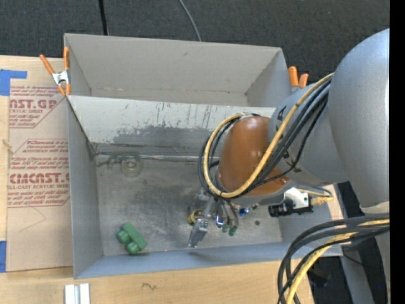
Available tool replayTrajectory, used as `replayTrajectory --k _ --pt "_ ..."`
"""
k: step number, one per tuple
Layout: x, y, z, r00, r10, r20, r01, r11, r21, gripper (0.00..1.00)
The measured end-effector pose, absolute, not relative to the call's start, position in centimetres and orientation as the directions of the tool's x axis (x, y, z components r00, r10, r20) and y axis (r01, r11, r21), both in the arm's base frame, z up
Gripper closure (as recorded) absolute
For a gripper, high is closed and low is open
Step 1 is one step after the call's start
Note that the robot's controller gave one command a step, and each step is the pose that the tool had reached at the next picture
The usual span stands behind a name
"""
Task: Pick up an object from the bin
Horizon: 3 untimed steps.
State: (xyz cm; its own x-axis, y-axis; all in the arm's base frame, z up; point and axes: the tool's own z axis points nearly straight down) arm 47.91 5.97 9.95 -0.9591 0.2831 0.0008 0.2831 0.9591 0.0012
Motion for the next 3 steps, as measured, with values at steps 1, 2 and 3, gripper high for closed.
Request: replayTrajectory --k 1,2,3 --pt "48.61 4.92 7.3 -0.954 0.3 -0.018 0.3 0.954 0.008 0.0" --pt "48.8 4.98 7.41 -0.954 0.3 -0.007 0.3 0.954 0.003 0.0" --pt "48.71 5.05 7.53 -0.954 0.299 -0.001 0.299 0.954 0.003 1.0"
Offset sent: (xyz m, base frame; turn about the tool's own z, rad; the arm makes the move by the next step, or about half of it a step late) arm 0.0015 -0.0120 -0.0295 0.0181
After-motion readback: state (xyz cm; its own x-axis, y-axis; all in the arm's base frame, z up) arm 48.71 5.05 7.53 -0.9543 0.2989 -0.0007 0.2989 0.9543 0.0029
